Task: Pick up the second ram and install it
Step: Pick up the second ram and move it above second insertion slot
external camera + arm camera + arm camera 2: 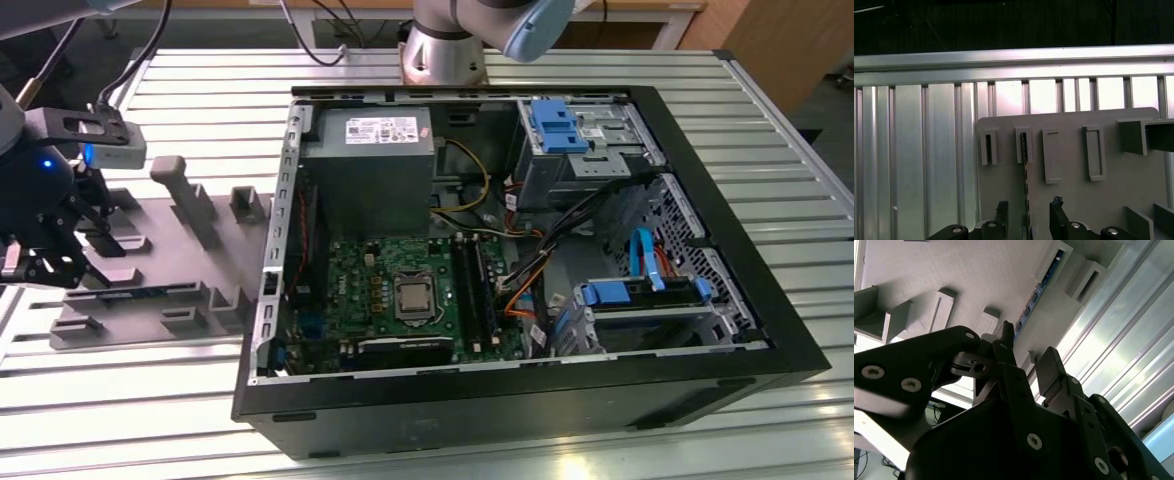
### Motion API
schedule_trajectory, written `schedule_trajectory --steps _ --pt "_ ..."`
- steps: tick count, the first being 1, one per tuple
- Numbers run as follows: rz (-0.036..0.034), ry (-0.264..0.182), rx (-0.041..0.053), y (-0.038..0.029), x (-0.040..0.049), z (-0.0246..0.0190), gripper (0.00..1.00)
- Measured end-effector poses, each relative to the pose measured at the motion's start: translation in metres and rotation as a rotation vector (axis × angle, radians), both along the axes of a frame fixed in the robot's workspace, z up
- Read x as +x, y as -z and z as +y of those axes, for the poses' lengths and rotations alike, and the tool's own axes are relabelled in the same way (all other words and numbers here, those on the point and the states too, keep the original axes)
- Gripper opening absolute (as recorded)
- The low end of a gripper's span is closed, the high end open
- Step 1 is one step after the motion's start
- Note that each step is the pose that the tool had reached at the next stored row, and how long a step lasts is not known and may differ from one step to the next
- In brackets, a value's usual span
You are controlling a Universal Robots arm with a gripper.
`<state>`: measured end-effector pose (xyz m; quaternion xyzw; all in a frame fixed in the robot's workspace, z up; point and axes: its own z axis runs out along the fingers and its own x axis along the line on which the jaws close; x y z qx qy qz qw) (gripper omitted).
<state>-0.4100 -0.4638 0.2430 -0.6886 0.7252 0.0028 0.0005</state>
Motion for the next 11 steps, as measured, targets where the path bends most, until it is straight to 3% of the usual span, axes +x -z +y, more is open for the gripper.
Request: schedule_trajectory --steps 9,11 --pt "0.0 0.0 0.0 0.0001 0.0 0.0 0.47" --pt "0.0 0.0 0.0 0.0001 0.0 0.0 0.52"
